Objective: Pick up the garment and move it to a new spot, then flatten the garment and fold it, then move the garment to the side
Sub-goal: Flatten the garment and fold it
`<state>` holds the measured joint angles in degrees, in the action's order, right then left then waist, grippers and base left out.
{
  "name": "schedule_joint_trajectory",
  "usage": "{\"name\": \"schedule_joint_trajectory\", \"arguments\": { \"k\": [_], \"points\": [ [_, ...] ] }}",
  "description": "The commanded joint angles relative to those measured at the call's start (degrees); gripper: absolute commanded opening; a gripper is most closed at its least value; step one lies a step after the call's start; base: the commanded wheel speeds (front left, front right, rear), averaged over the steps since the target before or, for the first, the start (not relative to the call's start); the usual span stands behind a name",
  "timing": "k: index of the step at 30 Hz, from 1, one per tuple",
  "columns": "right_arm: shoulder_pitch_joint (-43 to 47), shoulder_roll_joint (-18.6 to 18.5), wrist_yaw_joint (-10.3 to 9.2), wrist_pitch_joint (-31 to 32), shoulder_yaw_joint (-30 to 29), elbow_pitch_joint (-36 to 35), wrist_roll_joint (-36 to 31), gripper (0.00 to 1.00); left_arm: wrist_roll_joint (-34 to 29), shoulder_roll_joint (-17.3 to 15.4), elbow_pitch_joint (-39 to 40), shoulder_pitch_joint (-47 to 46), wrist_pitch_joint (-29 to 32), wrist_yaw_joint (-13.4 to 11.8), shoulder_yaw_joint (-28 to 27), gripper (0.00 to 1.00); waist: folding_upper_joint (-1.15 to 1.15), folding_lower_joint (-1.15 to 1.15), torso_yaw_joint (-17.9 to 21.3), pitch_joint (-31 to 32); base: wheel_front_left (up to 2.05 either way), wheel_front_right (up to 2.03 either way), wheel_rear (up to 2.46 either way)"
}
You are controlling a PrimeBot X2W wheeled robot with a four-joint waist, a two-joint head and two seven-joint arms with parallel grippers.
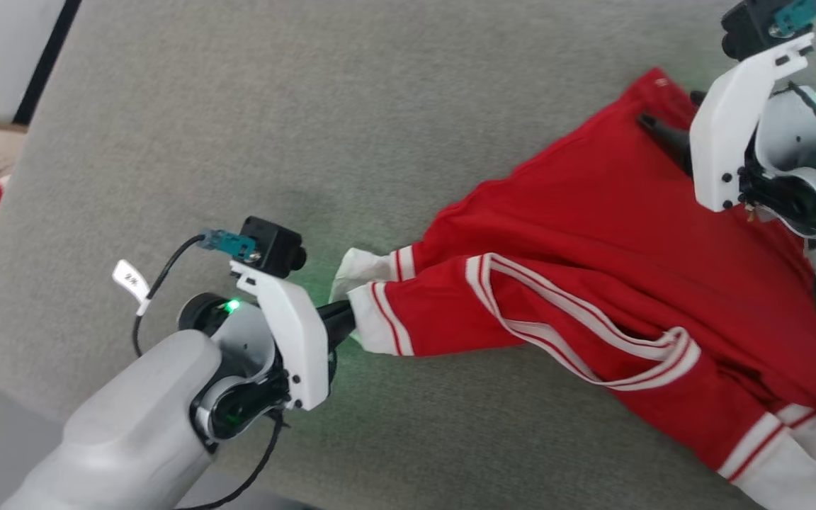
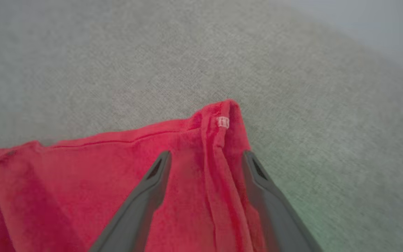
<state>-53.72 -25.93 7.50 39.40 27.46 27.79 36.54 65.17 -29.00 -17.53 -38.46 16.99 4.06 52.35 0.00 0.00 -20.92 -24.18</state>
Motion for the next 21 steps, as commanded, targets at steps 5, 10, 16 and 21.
{"name": "schedule_joint_trajectory", "arguments": {
  "k": [5, 10, 16, 21],
  "points": [
    [-3.58, -1.33, -0.03, 4.16, 7.46, 7.35, 0.94, 1.0, -0.14, 1.98, -2.7, -1.62, -0.82, 1.49, 0.9, 0.0, 0.0, 0.0, -3.1, -2.22, 0.0, 0.0, 0.0],
    [-3.12, -2.35, -0.08, 10.25, 15.25, 15.44, 1.78, 1.0, 0.29, 3.22, -5.38, -2.46, -1.39, 2.4, 1.52, 0.0, 0.0, 0.0, -4.15, -2.71, 0.0, 0.0, 0.0],
    [-4.84, -2.82, -0.15, 10.54, 17.76, 20.08, 4.36, 0.0, 1.07, 3.22, -7.73, -3.82, -1.58, 3.02, 1.85, 0.0, 0.0, 0.0, -3.75, -2.78, 0.0, 0.0, 0.0],
    [-9.55, -3.17, -0.16, 5.96, 16.72, 18.14, 6.47, 0.0, 1.05, 0.81, -8.09, -6.29, -1.0, 3.13, 1.05, 0.0, 0.0, 0.0, -1.6, -1.53, 0.0, 0.0, 0.0]
  ]
}}
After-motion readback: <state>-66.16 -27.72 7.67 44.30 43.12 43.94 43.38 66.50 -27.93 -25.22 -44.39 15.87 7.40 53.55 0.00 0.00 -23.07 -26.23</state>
